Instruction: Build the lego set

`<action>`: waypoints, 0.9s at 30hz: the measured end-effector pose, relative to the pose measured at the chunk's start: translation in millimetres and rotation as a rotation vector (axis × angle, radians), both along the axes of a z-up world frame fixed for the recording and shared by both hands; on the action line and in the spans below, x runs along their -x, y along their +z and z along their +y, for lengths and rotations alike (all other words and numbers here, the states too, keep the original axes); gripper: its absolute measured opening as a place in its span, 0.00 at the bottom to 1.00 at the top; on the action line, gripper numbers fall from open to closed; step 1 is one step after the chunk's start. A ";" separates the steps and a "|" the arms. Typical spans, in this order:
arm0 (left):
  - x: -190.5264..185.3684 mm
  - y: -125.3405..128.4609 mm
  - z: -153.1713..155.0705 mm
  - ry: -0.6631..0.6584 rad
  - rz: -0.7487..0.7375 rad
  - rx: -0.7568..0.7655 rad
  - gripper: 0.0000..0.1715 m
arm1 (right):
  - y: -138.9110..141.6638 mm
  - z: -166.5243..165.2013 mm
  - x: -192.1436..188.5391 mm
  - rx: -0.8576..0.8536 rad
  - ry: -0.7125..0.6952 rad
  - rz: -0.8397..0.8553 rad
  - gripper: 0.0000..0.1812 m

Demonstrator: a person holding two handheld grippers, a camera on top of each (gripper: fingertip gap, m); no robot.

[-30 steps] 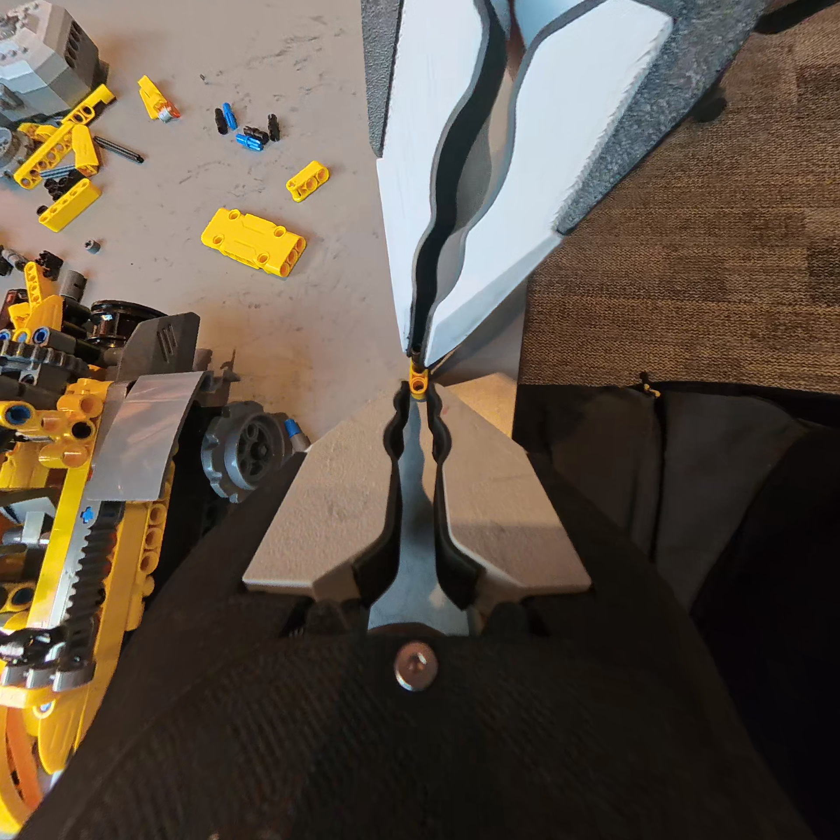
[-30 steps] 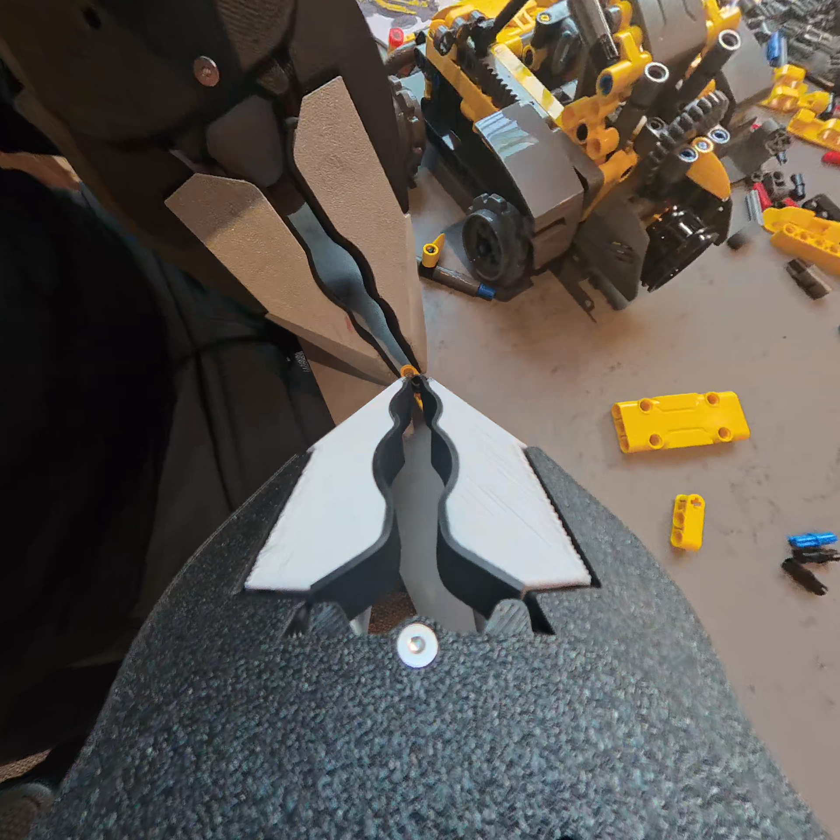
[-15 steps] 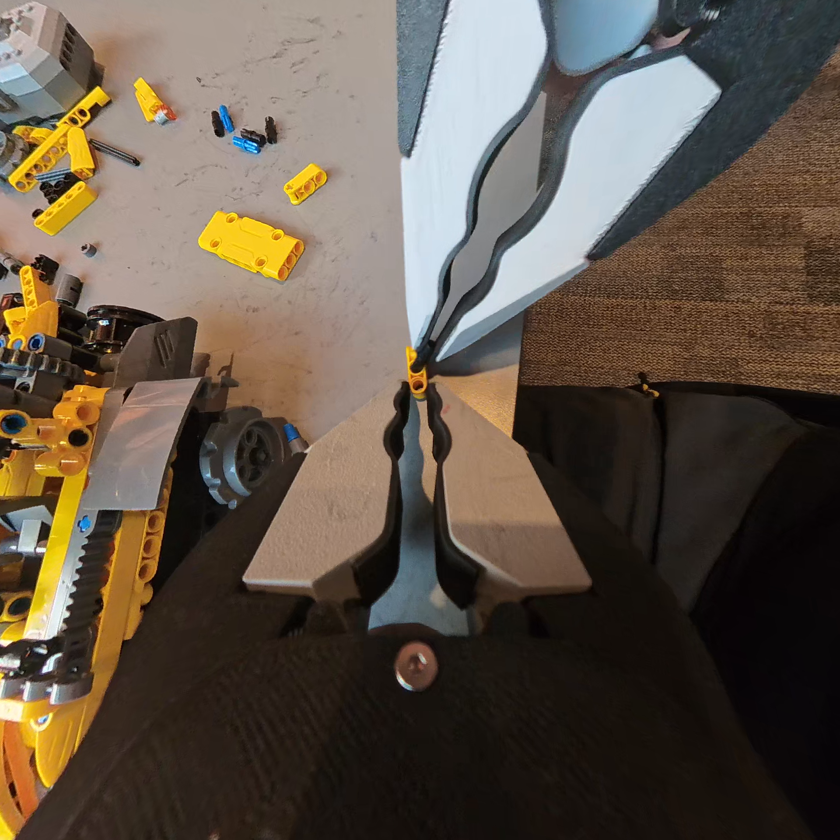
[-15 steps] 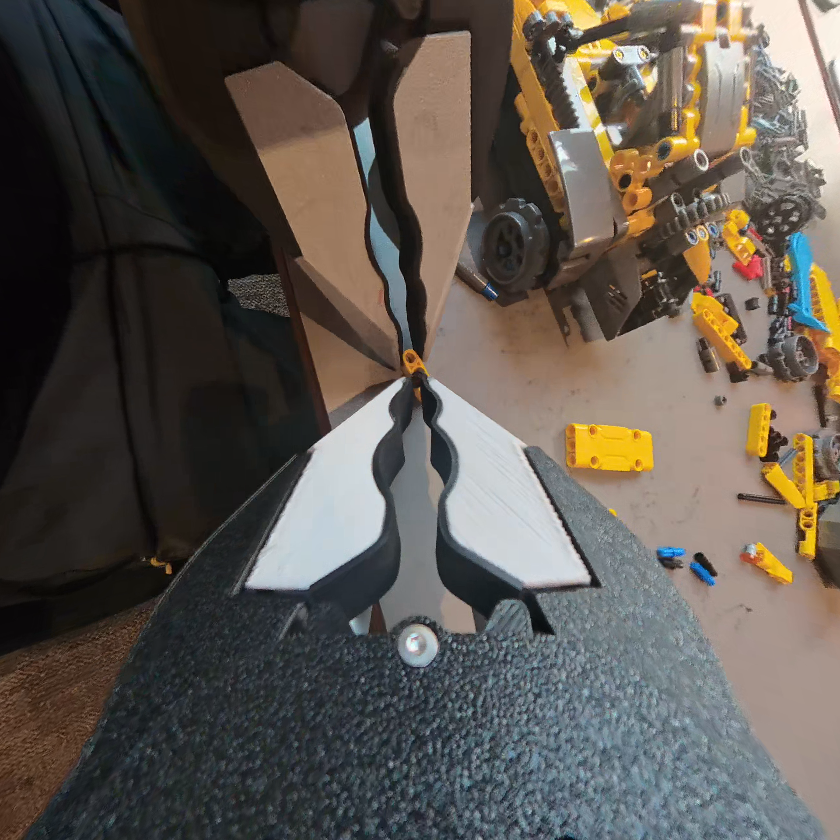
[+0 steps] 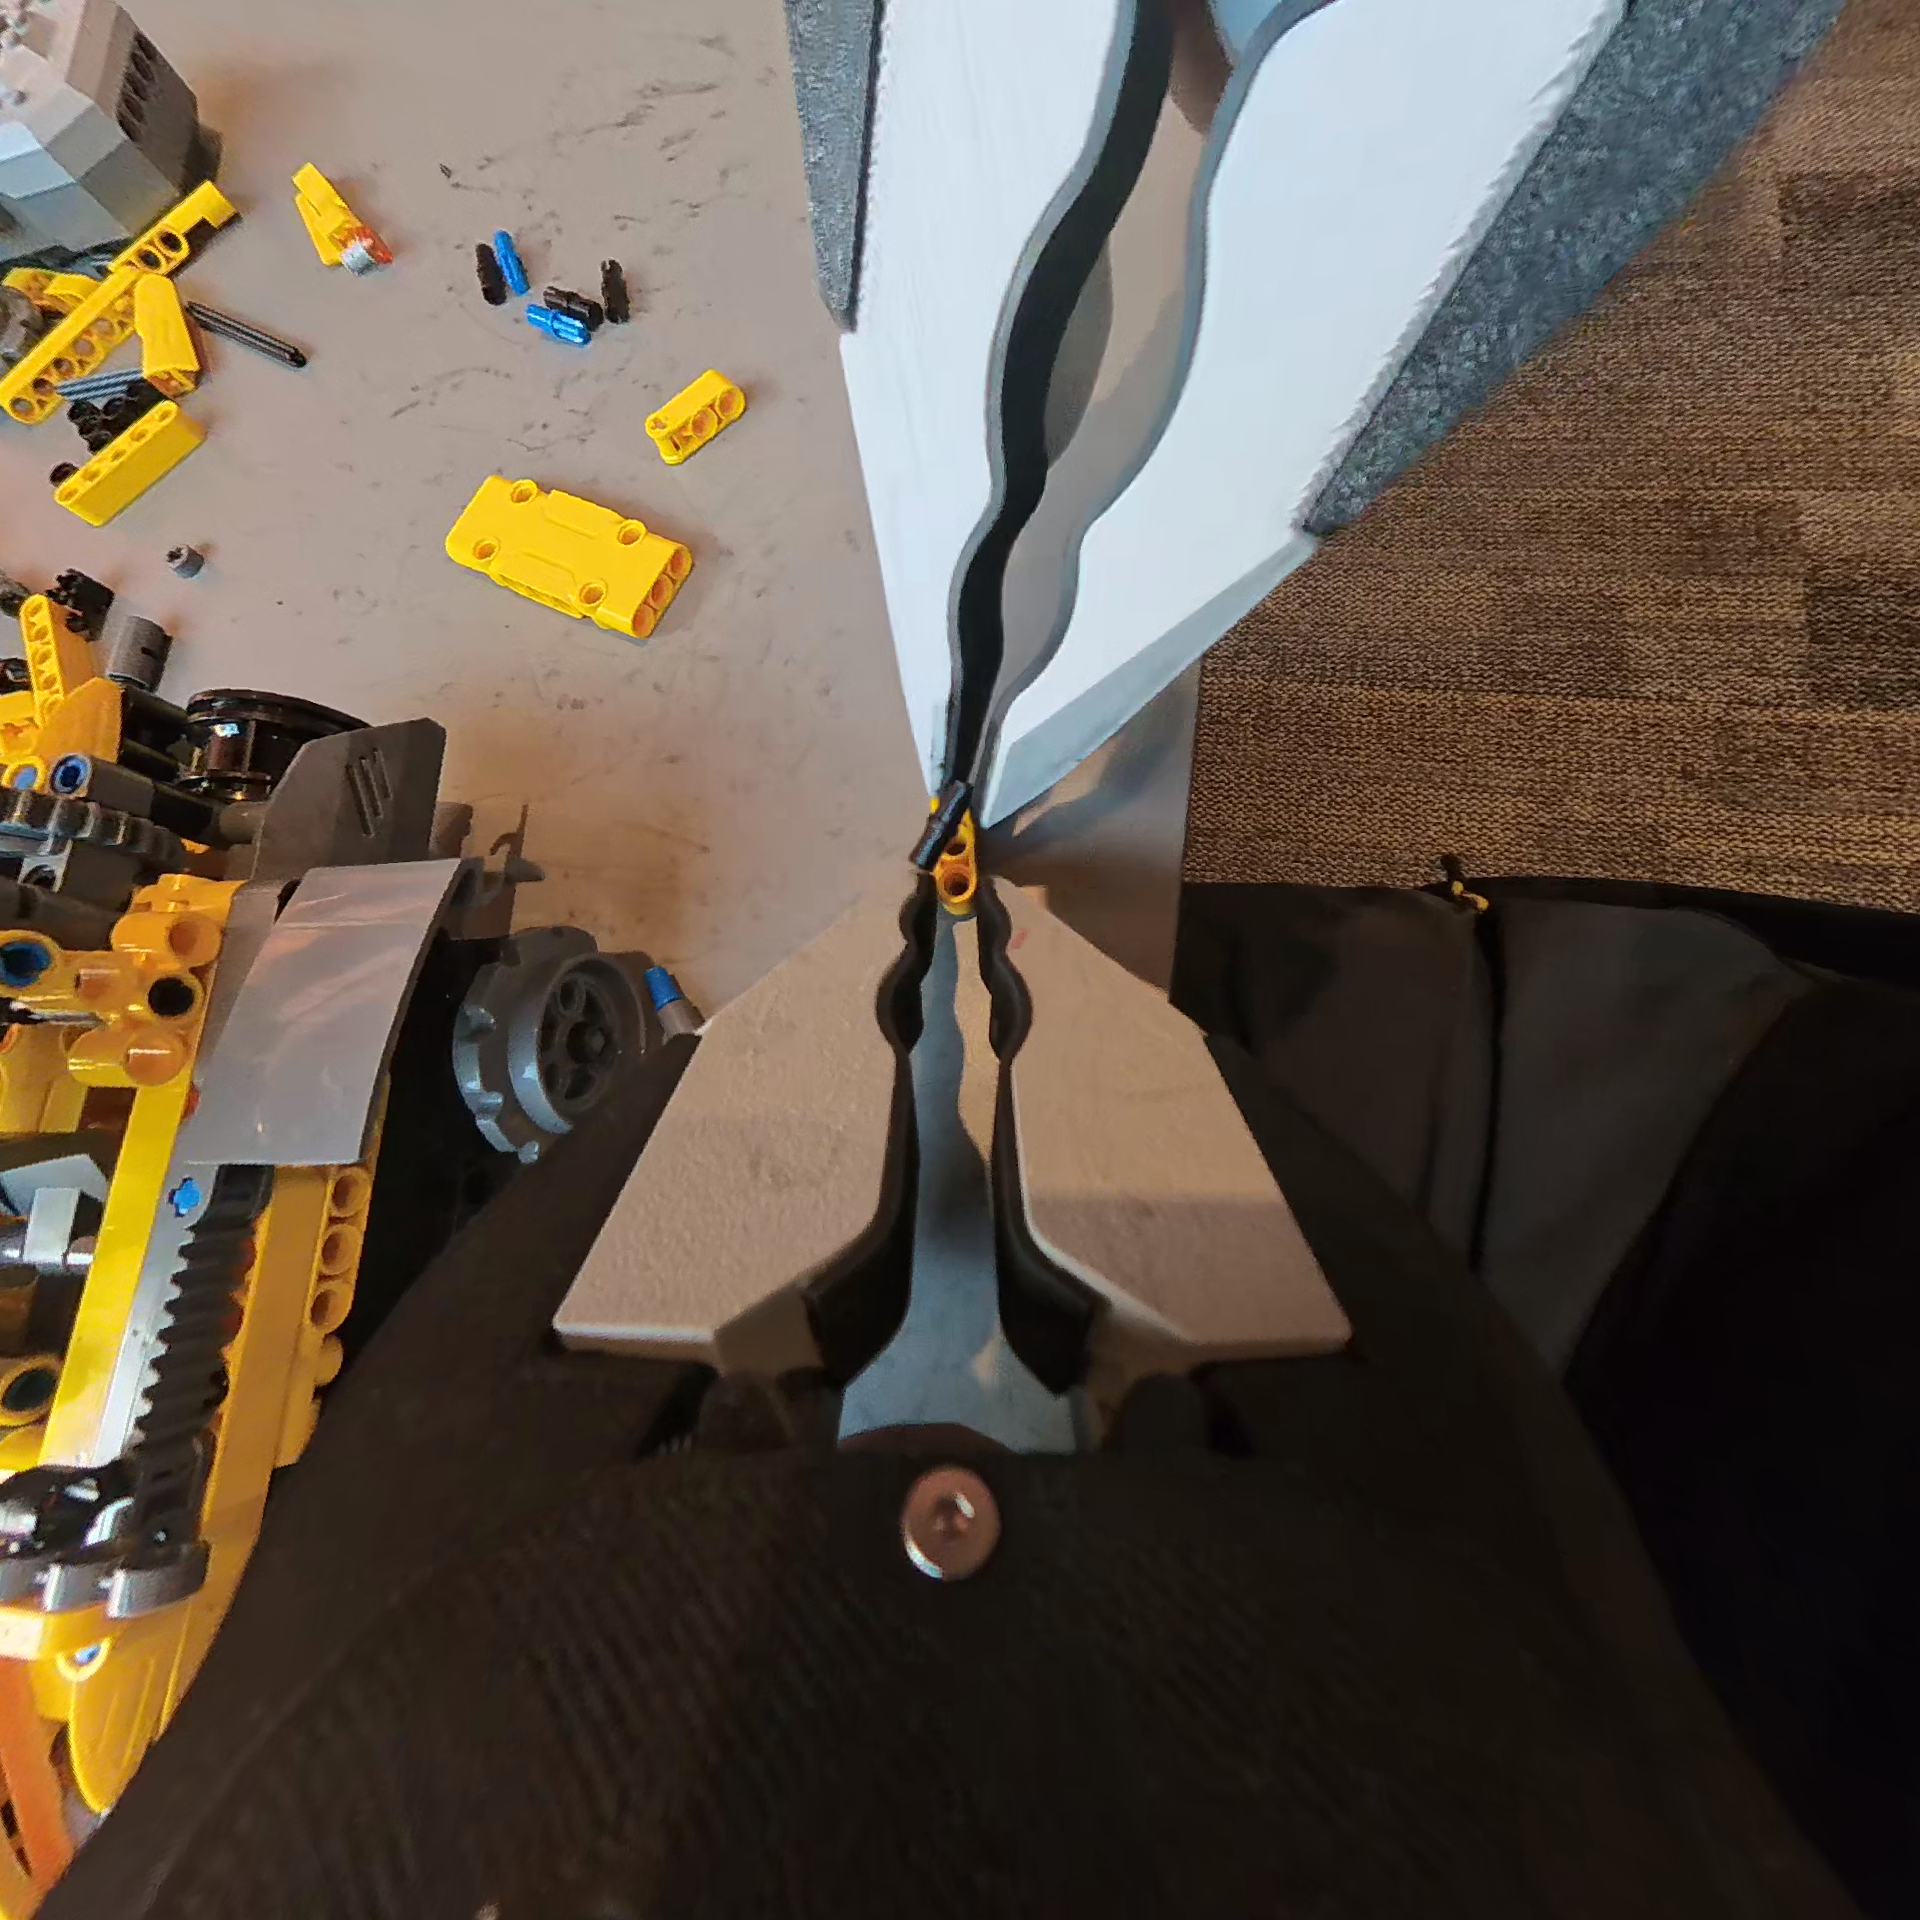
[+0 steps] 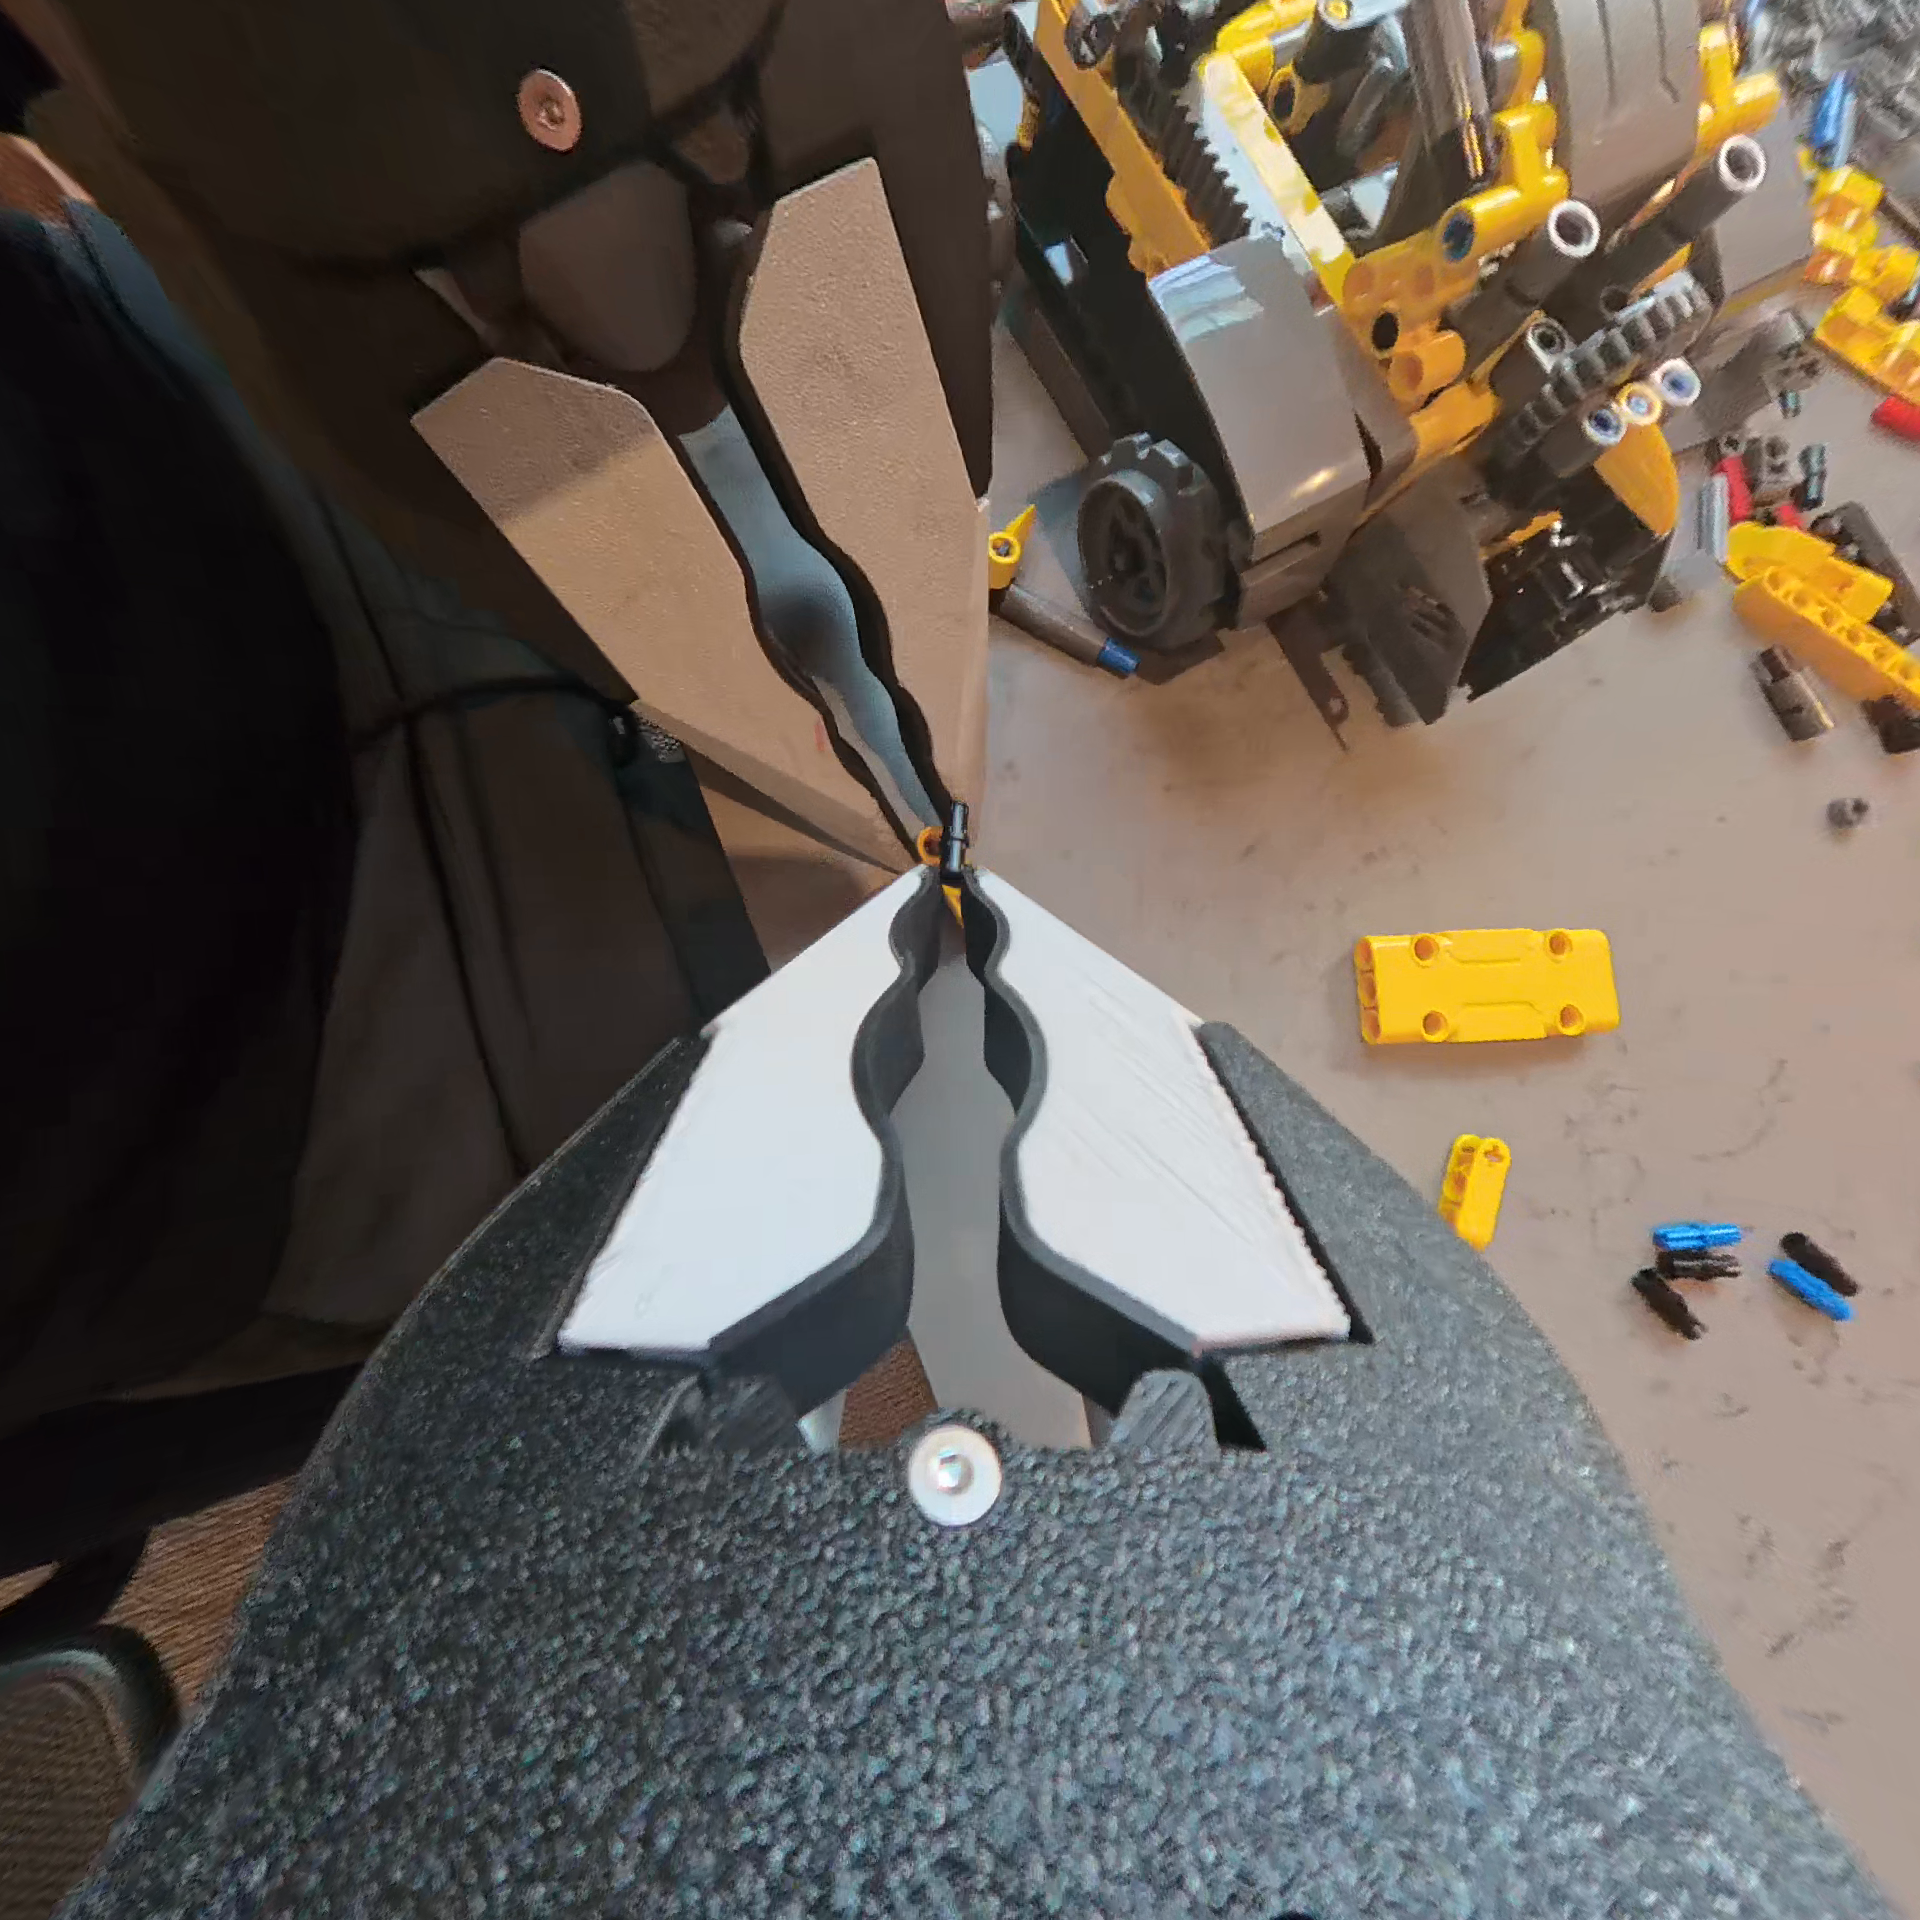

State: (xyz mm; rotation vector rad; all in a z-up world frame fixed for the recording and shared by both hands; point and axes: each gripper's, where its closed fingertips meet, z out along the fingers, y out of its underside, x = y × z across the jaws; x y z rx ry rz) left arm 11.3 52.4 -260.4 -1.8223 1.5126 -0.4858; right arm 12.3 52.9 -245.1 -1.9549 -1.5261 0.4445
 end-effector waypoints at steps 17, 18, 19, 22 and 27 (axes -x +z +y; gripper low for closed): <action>-0.1 14.1 -5.9 -0.060 -0.078 -0.051 0.06 | 8.8 -11.6 -0.9 0.170 -0.020 0.041 0.02; -0.5 15.0 -6.3 -0.067 -0.079 -0.067 0.06 | 10.0 -13.8 1.1 0.192 -0.014 0.054 0.02; -1.2 15.8 -7.3 -0.075 -0.082 -0.078 0.05 | 10.7 -15.4 2.3 0.211 -0.012 0.061 0.02; -2.7 19.5 -10.1 -0.097 -0.102 -0.103 0.01 | 10.7 -16.1 2.2 0.217 -0.007 0.062 0.02; -3.0 23.9 -8.3 -0.090 -0.126 -0.125 0.01 | 18.8 -13.0 5.1 0.240 -0.036 0.157 0.02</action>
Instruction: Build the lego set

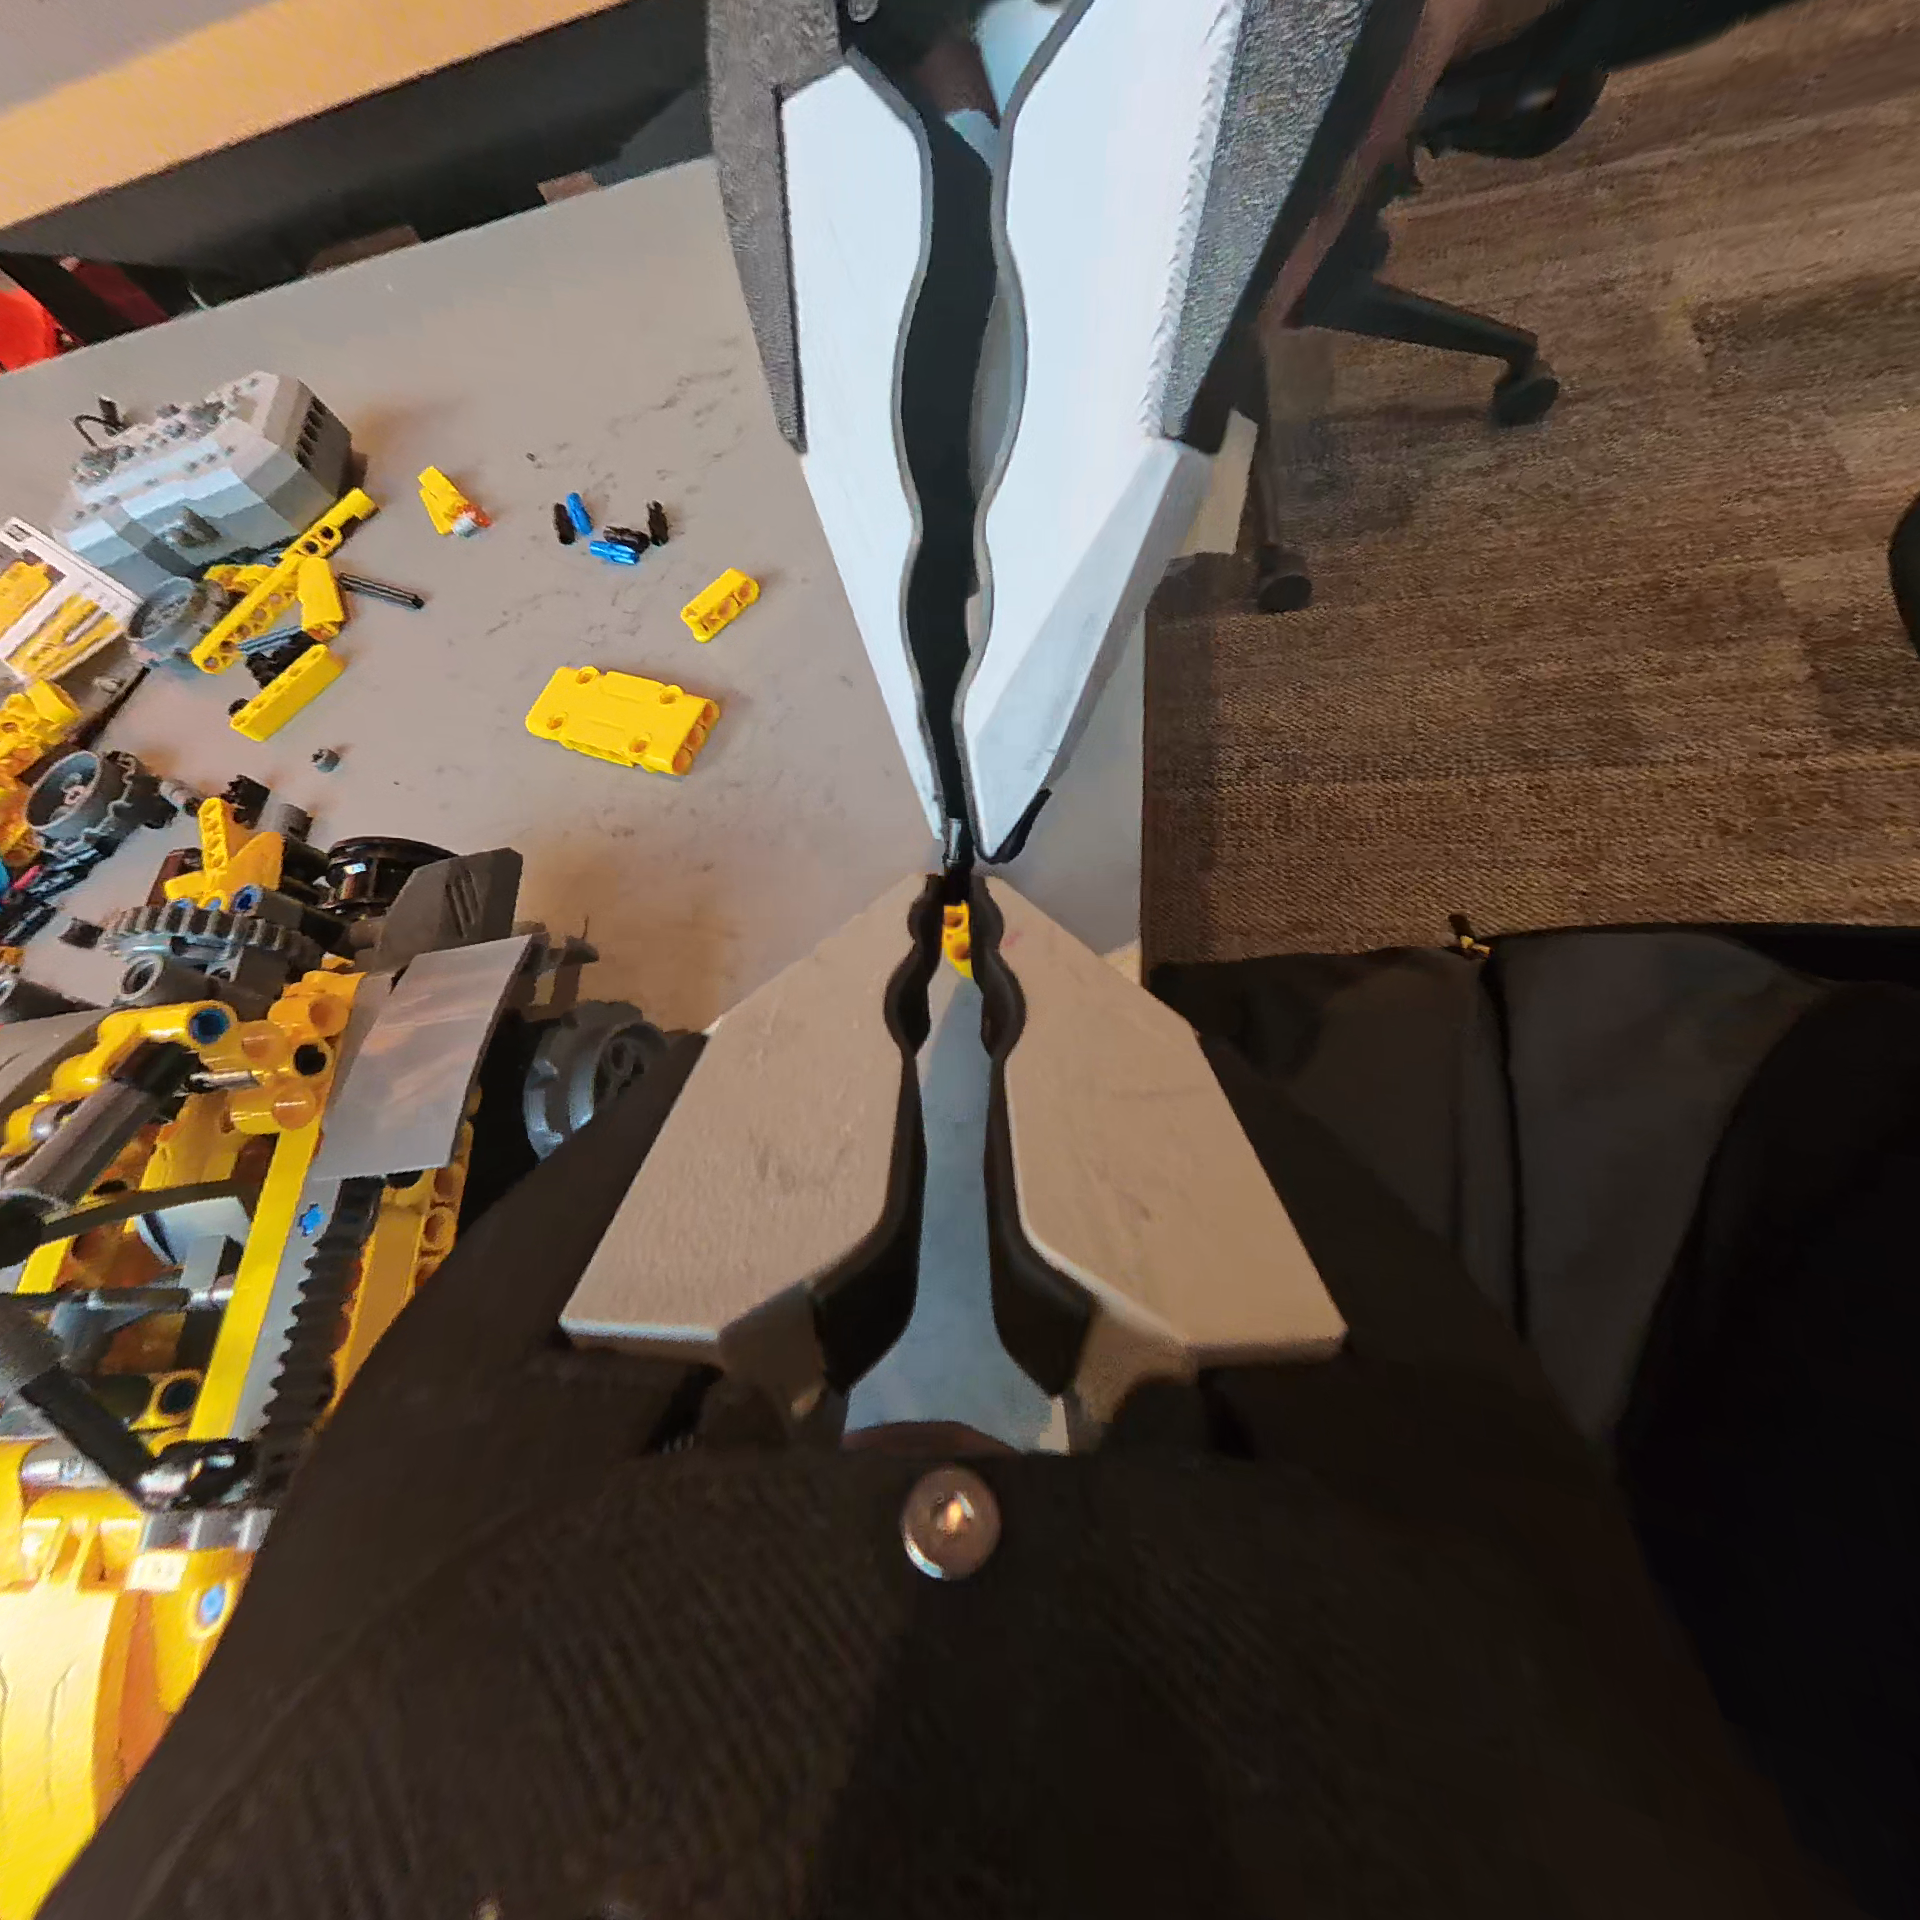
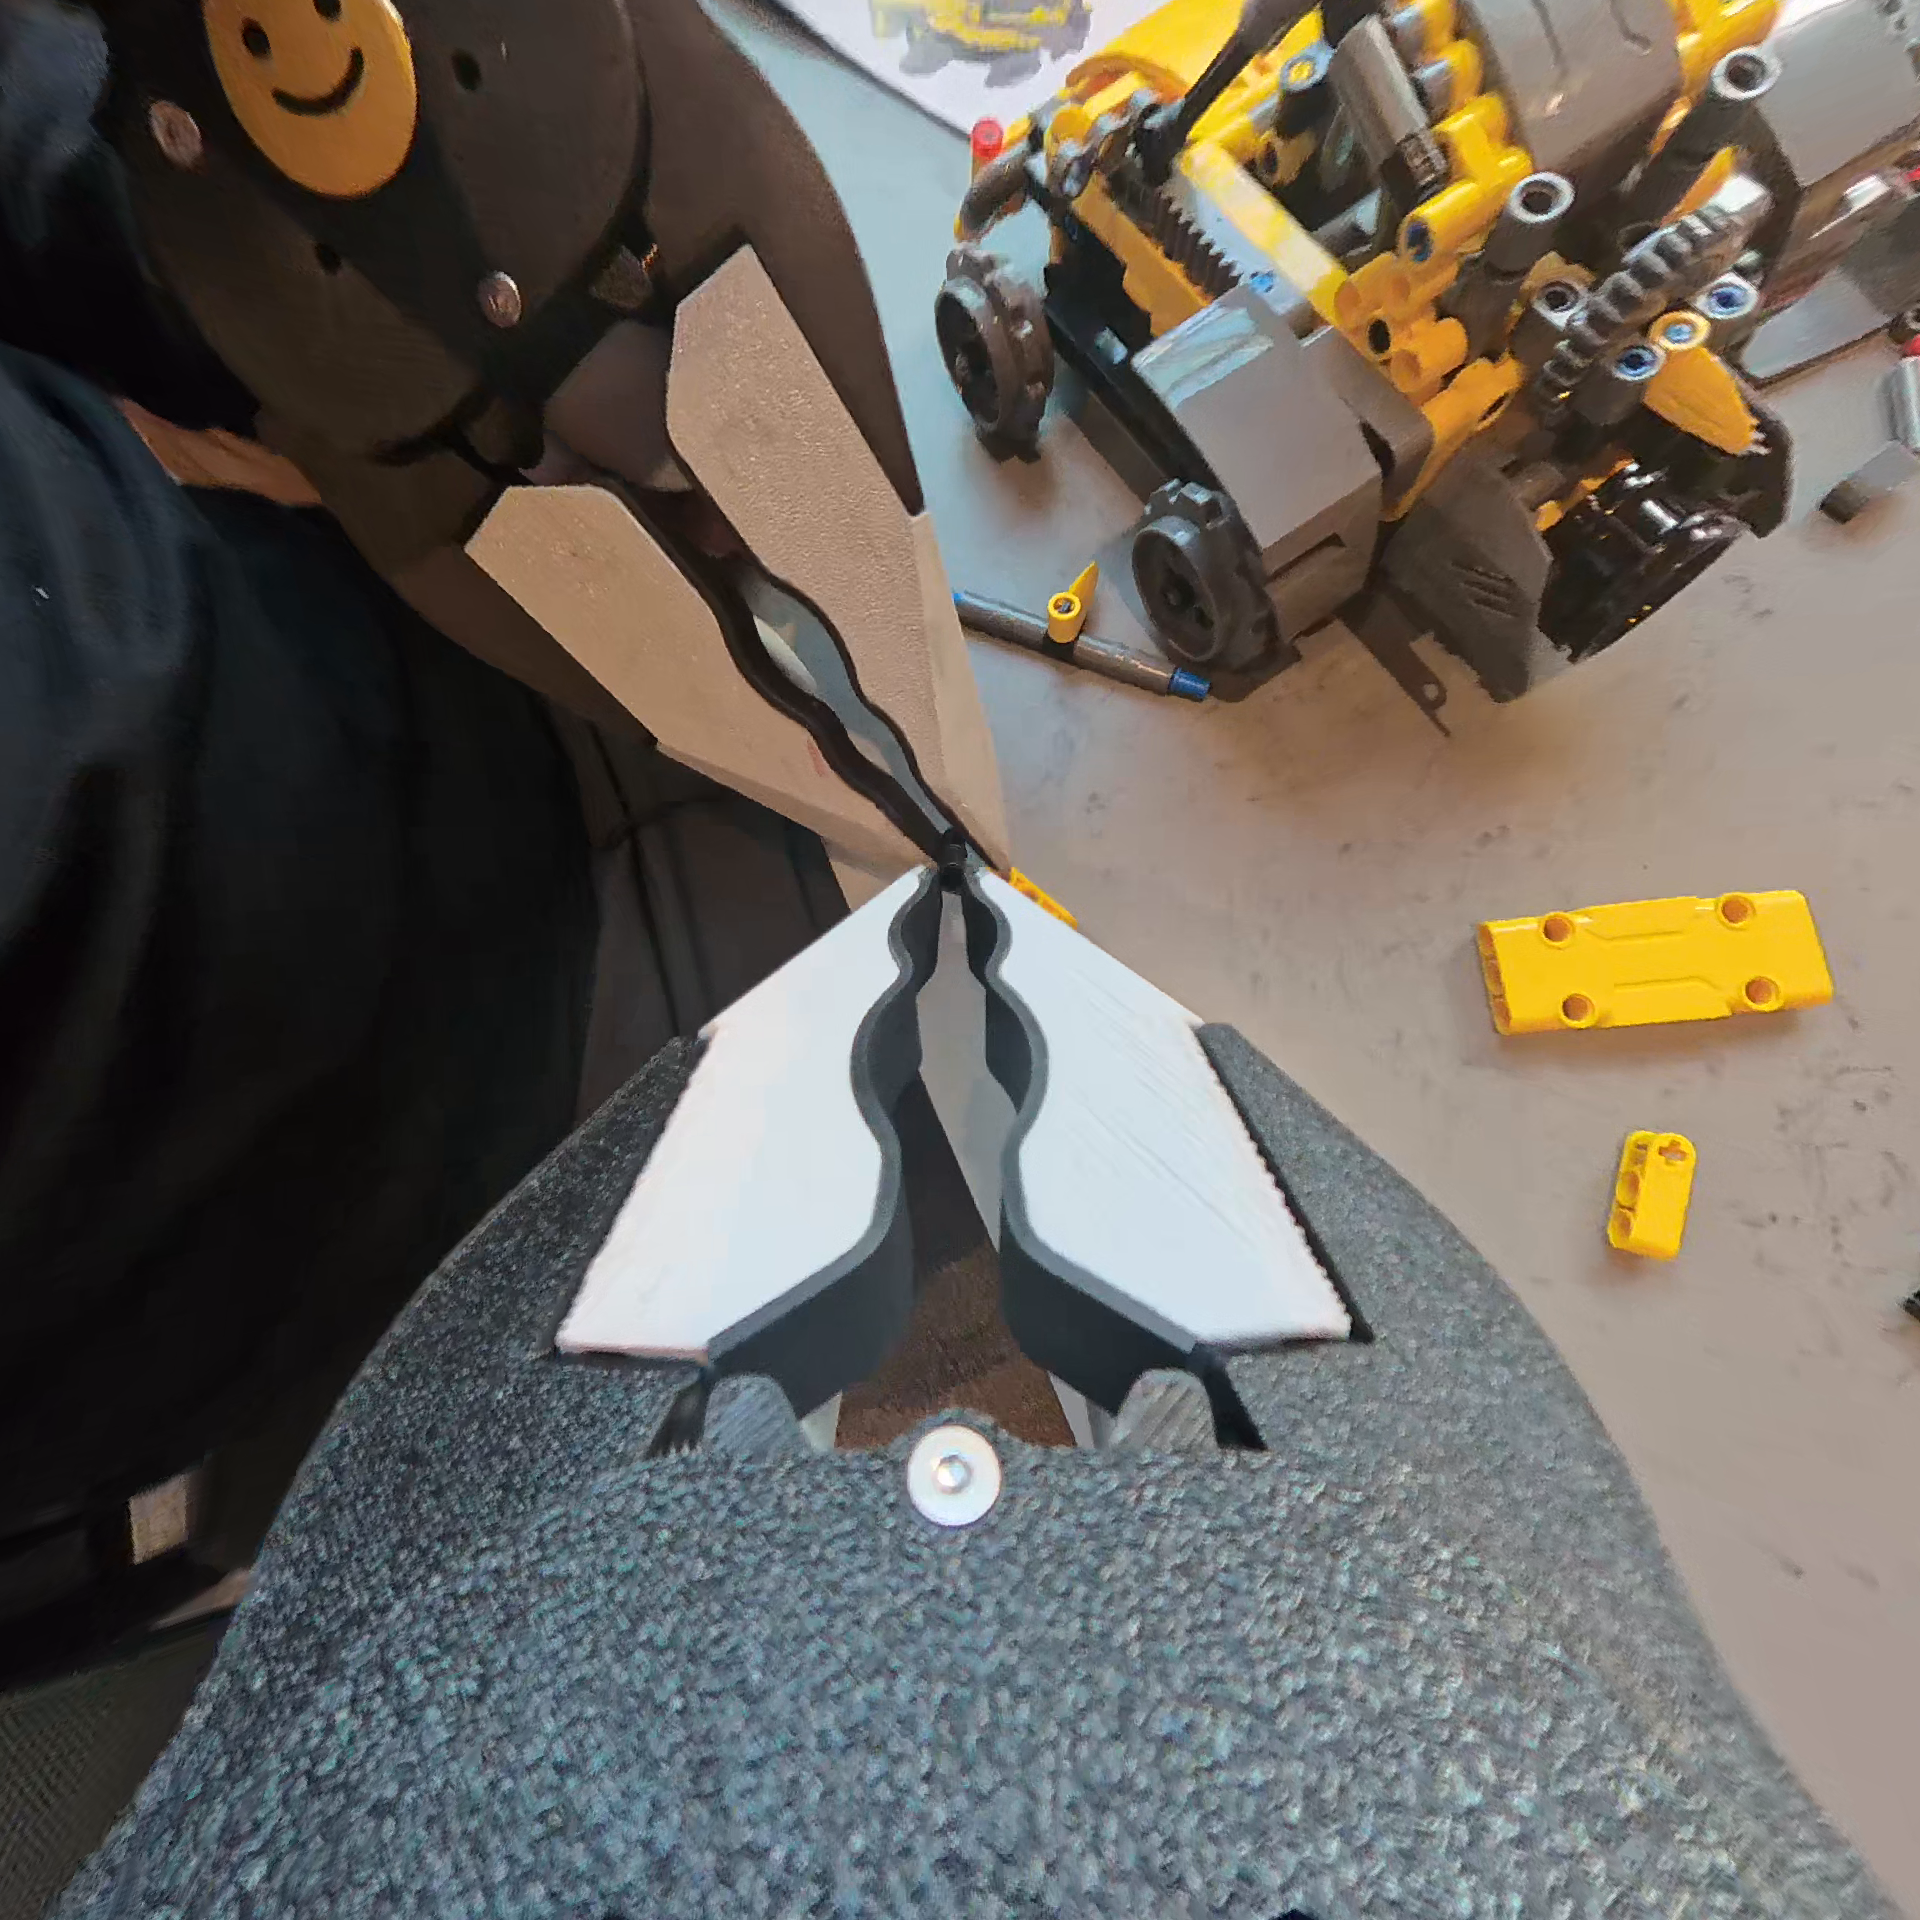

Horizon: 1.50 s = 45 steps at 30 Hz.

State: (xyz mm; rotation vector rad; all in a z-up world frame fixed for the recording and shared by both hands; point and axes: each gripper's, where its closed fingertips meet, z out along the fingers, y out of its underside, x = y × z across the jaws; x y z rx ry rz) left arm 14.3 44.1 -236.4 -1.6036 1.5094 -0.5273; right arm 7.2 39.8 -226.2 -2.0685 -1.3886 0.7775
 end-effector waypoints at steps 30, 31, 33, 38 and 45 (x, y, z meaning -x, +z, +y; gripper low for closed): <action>2.5 8.0 4.1 0.023 -0.065 0.046 0.01 | 14.0 7.0 5.9 -0.022 -0.097 0.186 0.02; 3.3 5.7 5.0 0.030 -0.054 0.063 0.02 | 11.9 8.8 4.8 -0.023 -0.109 0.169 0.02; 5.1 1.6 5.9 0.041 -0.034 0.093 0.05 | 6.4 14.3 0.9 -0.018 -0.142 0.130 0.02; 7.5 -11.0 7.3 0.063 0.045 0.113 0.09 | -15.6 15.3 -2.5 -0.009 -0.152 -0.025 0.02; 6.2 -23.4 5.6 0.052 0.117 0.161 0.08 | -14.9 12.6 -1.1 -0.039 -0.122 -0.129 0.02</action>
